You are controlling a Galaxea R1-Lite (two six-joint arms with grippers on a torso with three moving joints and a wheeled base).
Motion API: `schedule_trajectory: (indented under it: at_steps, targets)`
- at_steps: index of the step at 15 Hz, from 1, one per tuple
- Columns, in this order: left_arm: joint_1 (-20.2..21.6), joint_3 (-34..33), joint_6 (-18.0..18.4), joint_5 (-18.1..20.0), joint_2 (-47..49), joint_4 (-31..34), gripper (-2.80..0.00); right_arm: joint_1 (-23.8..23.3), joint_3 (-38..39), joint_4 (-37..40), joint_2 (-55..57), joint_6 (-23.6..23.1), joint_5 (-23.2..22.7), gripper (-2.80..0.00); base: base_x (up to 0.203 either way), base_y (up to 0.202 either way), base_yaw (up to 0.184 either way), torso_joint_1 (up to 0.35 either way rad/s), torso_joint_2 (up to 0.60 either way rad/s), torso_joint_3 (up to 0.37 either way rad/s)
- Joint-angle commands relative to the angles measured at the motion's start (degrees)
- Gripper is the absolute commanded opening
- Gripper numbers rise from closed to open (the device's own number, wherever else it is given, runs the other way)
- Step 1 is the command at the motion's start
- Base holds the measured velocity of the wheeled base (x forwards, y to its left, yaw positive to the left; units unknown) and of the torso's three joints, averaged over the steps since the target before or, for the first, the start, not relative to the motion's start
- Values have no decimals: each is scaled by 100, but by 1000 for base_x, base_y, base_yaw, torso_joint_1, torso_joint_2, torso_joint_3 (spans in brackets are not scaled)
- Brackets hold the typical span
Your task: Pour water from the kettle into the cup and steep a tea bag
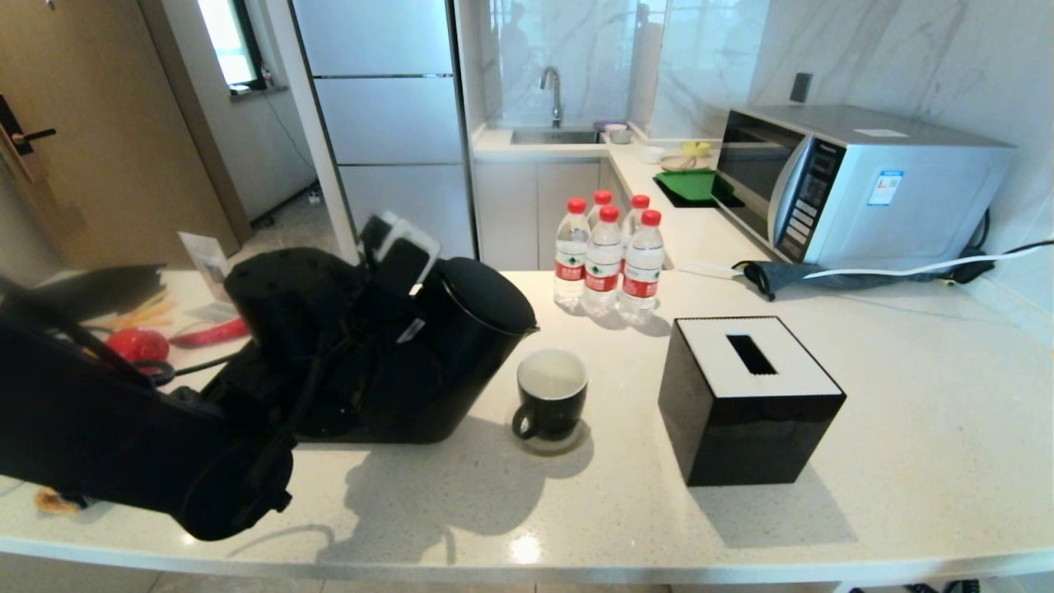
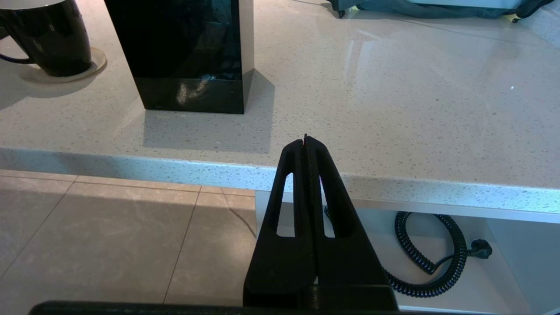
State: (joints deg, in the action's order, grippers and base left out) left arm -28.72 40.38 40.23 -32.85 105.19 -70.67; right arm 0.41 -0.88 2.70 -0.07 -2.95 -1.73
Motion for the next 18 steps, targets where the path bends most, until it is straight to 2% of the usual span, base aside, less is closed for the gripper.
schedule_trajectory:
  at_steps: [1,5,12,18]
  targets:
    - [-2,5,46,-19,28,-43,-280,2,0,3,7,-4,-3,-280,0,0,0,0,0,0]
    - [-2,-12,57,-19,62,-43,-280,1,0,3,7,-4,-3,-280,0,0,0,0,0,0]
    - [-16,-39,406,-2,81,-47,-280,2,0,3,7,-4,-3,-280,0,0,0,0,0,0]
    - [-125,5,406,-2,198,-52,-280,2,0,3,7,-4,-3,-280,0,0,0,0,0,0]
